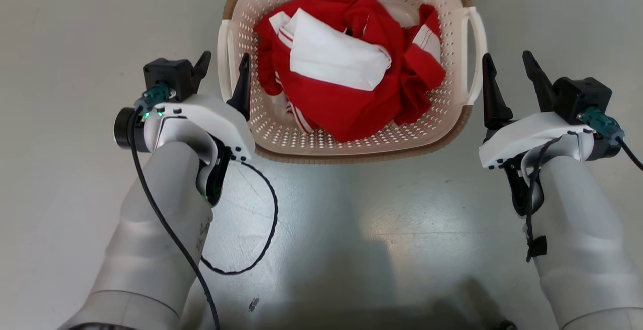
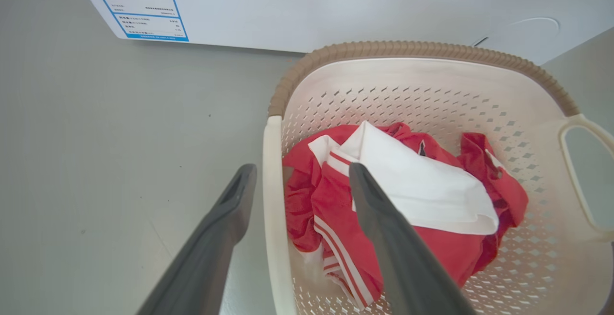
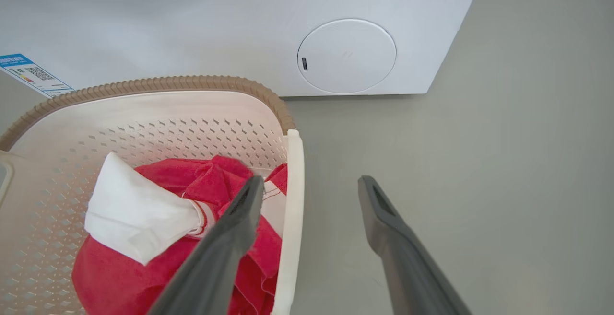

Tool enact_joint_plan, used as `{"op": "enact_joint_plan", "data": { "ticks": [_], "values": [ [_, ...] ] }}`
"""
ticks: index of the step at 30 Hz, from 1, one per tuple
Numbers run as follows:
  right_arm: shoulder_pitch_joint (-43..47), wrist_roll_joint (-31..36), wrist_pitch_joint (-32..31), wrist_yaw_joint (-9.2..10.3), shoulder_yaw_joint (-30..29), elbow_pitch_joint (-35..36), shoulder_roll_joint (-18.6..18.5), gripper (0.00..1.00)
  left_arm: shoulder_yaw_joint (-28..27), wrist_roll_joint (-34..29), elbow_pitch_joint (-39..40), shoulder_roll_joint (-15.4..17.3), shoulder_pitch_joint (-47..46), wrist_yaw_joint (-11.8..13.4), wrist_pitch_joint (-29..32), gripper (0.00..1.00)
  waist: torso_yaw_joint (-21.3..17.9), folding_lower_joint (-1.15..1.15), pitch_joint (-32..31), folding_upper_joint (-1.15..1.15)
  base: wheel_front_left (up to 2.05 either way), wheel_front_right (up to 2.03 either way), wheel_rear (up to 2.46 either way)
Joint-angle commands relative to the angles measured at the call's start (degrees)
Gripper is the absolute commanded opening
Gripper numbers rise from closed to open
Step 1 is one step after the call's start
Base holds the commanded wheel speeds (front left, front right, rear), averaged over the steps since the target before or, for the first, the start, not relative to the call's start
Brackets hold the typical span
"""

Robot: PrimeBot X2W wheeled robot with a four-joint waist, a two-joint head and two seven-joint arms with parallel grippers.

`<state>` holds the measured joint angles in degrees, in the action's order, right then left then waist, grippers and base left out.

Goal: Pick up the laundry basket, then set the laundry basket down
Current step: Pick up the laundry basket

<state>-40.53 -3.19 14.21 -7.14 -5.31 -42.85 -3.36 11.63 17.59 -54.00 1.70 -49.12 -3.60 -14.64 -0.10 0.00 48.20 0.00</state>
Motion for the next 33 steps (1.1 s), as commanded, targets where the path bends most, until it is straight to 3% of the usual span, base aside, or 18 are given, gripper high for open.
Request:
{"op": "enact_joint_plan", "data": {
  "ticks": [1, 11, 33],
  "values": [
    [0.5, 1.0, 0.8, -0.35, 1.0, -0.1, 0.4, 1.00, -0.4, 0.3, 0.6, 1.2, -0.1, -0.1, -0.4, 1.00, 0.5, 0.00, 0.9, 0.00, 0.00, 0.00, 0.00],
    [-3.1, 1.7, 0.8, -0.35, 0.8, -4.6, 0.4, 1.00, 4.8, 3.3, -0.7, 1.2, -2.8, 0.3, -0.4, 1.00, 1.4, 0.00, 3.3, 0.00, 0.00, 0.00, 0.00],
    [-12.2, -1.0, 0.8, -0.35, 2.5, -18.5, 0.5, 1.00, 17.2, 12.1, -11.8, 1.2, -10.9, 1.9, 0.6, 1.00, 1.8, 0.00, 4.8, 0.00, 0.00, 0.00, 0.00]
  ]
}}
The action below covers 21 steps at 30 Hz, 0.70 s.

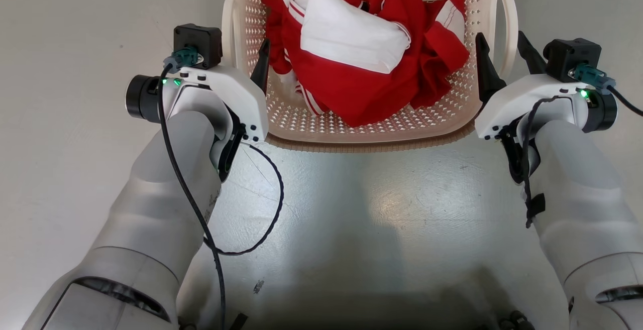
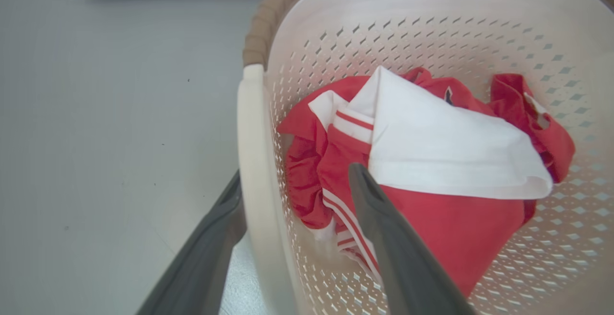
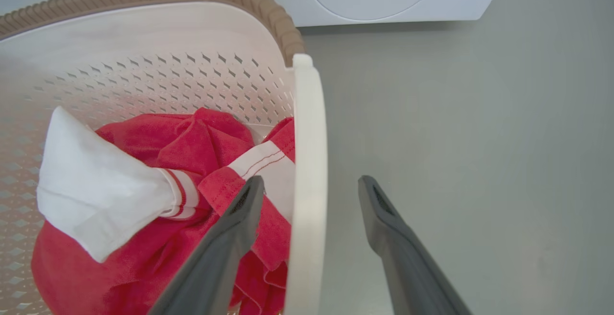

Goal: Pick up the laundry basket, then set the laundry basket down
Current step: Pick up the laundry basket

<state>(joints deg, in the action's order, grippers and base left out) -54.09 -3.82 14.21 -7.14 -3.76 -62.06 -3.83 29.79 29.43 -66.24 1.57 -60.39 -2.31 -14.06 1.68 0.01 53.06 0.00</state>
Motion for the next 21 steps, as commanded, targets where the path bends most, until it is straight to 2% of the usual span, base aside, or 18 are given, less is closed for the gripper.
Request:
{"op": "enact_joint_plan", "data": {
  "ticks": [1, 18, 21],
  "values": [
    [1.1, -0.5, 0.8, -0.35, 0.8, 0.1, 0.9, 1.00, -0.5, 0.6, 0.2, 1.3, 0.2, 0.6, 0.1, 1.00, 0.0, 0.00, 0.0, 0.00, 0.00, 0.00, 0.00],
    [-4.6, 0.2, 0.5, -0.35, -0.9, -9.9, 0.3, 1.00, 8.4, 7.0, 0.0, 1.3, -2.2, 1.8, 2.9, 1.00, 1.0, 0.00, -0.1, 0.00, 0.00, 0.00, 0.00],
    [-4.9, 0.4, 0.5, -0.35, -1.1, -10.3, 0.4, 0.92, 9.8, 7.9, 0.1, 1.3, -2.4, 2.1, 3.1, 1.00, 1.0, 0.00, -0.1, 0.00, 0.00, 0.00, 0.00]
  ]
}}
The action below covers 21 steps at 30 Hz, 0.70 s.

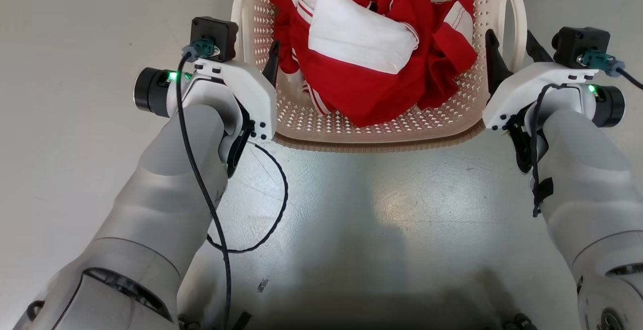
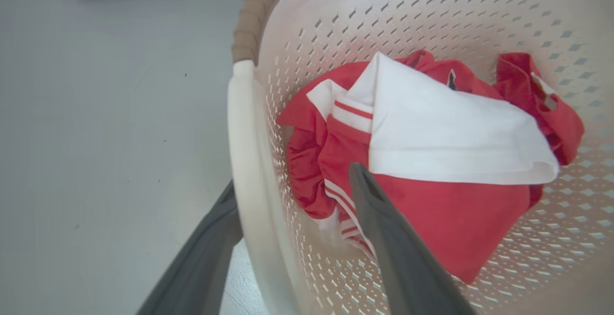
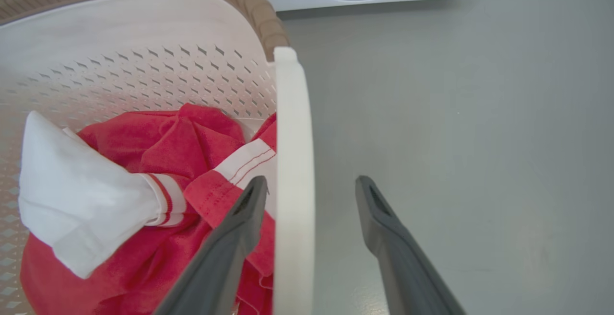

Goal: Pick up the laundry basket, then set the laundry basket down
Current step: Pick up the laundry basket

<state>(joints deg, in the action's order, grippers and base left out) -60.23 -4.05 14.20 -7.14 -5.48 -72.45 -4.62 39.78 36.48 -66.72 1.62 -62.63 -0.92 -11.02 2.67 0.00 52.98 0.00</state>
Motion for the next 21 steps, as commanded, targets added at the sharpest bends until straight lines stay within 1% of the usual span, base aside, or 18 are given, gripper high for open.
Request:
{"op": "enact_joint_plan", "data": {
  "ticks": [1, 7, 9, 13, 16, 17, 18, 19, 20, 21],
  "values": [
    [1.2, 0.7, 0.5, -0.35, 0.6, 0.0, 1.2, 0.93, 0.2, 1.1, 0.6, 1.3, -0.2, 0.7, 0.2, 1.00, -0.1, 0.00, 0.0, 0.00, 0.00, 0.00, 0.00],
    [0.8, 0.8, 0.6, -0.35, 0.6, -0.4, 1.4, 0.93, 2.4, 2.6, 0.2, 1.3, -0.6, 1.3, 0.1, 1.00, -0.5, 0.00, 0.2, 0.00, 0.00, 0.00, 0.00],
    [0.8, 0.8, 0.7, -0.35, 0.7, -0.5, 1.5, 0.90, 3.0, 3.0, -0.1, 1.3, -0.8, 1.5, 0.0, 1.00, -0.6, 0.00, 0.2, 0.00, 0.00, 0.00, 0.00],
    [0.7, 0.7, 0.7, -0.35, 0.8, -0.6, 1.6, 0.95, 4.3, 4.0, -0.3, 1.3, -1.0, 1.6, 0.0, 1.00, -0.6, 0.00, 0.5, 0.00, 0.00, 0.00, 0.00],
    [0.7, 0.7, 0.7, -0.35, 0.8, -0.7, 1.6, 0.95, 5.0, 4.4, -0.3, 1.3, -1.1, 1.7, 0.0, 1.00, -0.6, 0.00, 0.6, 0.00, 0.00, 0.00, 0.00],
    [0.6, 0.7, 0.7, -0.35, 0.9, -0.7, 1.6, 0.89, 5.4, 4.5, -0.3, 1.3, -1.3, 1.8, -0.1, 1.00, -0.6, 0.00, 0.7, 0.00, 0.00, 0.00, 0.00],
    [0.6, 0.7, 0.8, -0.35, 1.0, -0.7, 1.6, 0.73, 6.0, 4.3, -0.3, 1.3, -1.4, 1.8, 0.0, 1.00, -0.6, 0.00, 0.7, 0.00, 0.00, 0.00, 0.00],
    [0.6, 0.7, 0.8, -0.35, 1.0, -0.7, 1.6, 0.38, 6.8, 4.1, -0.1, 1.3, -1.6, 1.7, -0.2, 0.95, -0.6, 0.00, 0.8, 0.00, 0.00, 0.00, 0.00],
    [0.6, 0.6, 0.8, -0.35, 1.0, -0.7, 1.7, 0.12, 7.0, 4.1, 0.0, 1.3, -1.9, 1.7, -0.7, 0.17, -0.6, 0.00, 1.0, 0.00, 0.00, 0.00, 0.00],
    [0.6, 0.4, 0.8, -0.35, 1.0, -0.8, 1.7, 0.00, 7.6, 4.1, -0.1, 1.3, -2.0, 1.7, -0.8, 0.00, -0.7, 0.00, 1.1, 0.00, 0.00, 0.00, 0.00]
  ]
}}
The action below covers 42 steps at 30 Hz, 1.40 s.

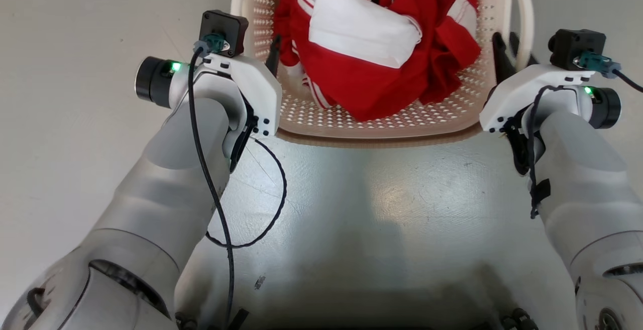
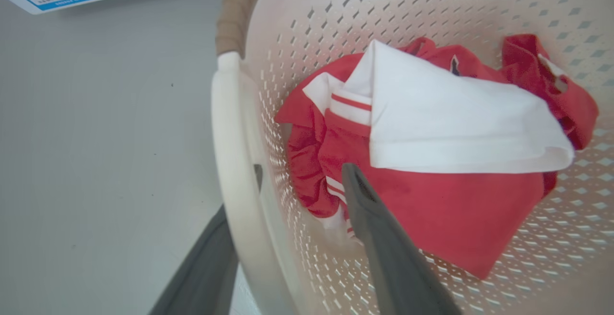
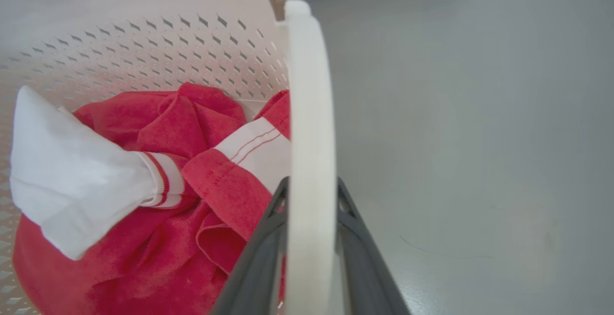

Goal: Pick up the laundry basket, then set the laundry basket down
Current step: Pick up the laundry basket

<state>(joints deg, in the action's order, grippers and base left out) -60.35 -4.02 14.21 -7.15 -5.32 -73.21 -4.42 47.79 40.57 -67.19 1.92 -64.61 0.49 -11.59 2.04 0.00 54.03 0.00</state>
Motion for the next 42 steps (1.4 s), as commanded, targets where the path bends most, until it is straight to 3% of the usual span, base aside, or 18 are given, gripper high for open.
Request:
{"op": "enact_joint_plan", "data": {
  "ticks": [1, 23, 42],
  "values": [
    [0.8, 0.2, 0.7, -0.34, 1.0, -0.1, 1.5, 0.00, 0.0, 0.0, 0.3, 1.0, -0.1, 0.3, -0.2, 0.00, 0.0, 0.00, 0.2, 0.00, 0.00, 0.00, 0.00],
    [3.6, -4.1, -0.7, -0.34, 5.1, -0.7, 1.5, 0.00, 6.0, 6.9, 1.1, 1.0, 2.1, 2.5, 1.7, 0.00, 1.5, 0.00, -3.8, 0.00, 0.00, 0.00, 0.00],
    [11.4, -9.8, -8.9, -0.34, 10.7, -0.7, 1.5, 0.00, 10.6, 12.4, -2.0, 1.0, 10.7, 1.1, 5.4, 0.00, 1.5, 0.00, -19.8, 0.00, 0.00, 0.00, 0.00]
  ]
}}
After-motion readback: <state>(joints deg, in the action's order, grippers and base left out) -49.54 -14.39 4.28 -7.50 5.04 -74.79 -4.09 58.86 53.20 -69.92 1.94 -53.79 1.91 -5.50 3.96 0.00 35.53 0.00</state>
